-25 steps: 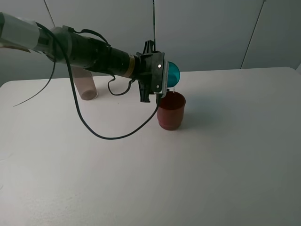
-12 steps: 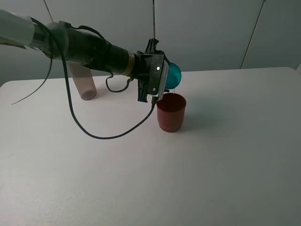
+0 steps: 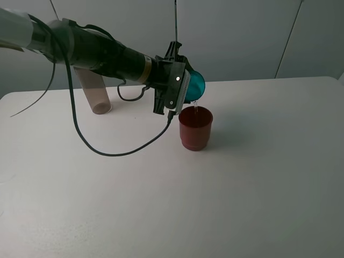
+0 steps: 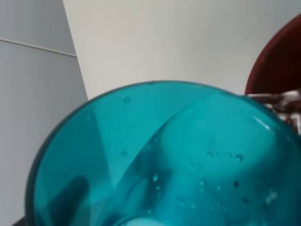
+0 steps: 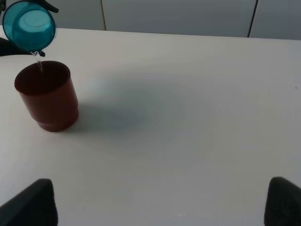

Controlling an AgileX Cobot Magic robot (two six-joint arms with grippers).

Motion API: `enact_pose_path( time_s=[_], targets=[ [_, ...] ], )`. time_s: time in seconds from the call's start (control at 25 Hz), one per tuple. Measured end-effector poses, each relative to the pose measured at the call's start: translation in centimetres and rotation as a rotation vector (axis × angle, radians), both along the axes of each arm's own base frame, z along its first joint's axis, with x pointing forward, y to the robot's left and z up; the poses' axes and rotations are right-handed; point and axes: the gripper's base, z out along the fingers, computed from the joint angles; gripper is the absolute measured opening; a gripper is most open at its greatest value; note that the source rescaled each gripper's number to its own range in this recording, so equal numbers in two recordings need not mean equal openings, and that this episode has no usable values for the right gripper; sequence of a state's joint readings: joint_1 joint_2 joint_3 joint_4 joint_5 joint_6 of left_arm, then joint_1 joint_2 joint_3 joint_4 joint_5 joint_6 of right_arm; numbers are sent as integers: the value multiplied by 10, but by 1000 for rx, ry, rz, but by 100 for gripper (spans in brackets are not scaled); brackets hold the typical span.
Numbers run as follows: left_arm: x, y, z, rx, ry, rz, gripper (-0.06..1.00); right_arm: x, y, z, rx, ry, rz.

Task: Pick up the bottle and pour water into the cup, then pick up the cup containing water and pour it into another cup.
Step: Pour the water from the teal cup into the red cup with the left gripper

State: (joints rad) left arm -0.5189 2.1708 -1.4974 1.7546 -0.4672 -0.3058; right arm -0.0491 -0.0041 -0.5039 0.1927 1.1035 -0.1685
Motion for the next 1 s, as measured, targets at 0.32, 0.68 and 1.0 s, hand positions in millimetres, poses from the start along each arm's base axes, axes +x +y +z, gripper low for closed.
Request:
enact_pose_path(
  time_s=[0.32, 0.68, 1.0],
  targets=[
    [0, 0, 0, 19, -33, -26, 8, 0, 0, 0, 0, 0, 0],
    [0, 0, 0, 43, -79, -62, 8, 0, 0, 0, 0, 0, 0],
    [0, 0, 0, 71, -131, -102, 8, 0, 0, 0, 0, 0, 0]
  ],
)
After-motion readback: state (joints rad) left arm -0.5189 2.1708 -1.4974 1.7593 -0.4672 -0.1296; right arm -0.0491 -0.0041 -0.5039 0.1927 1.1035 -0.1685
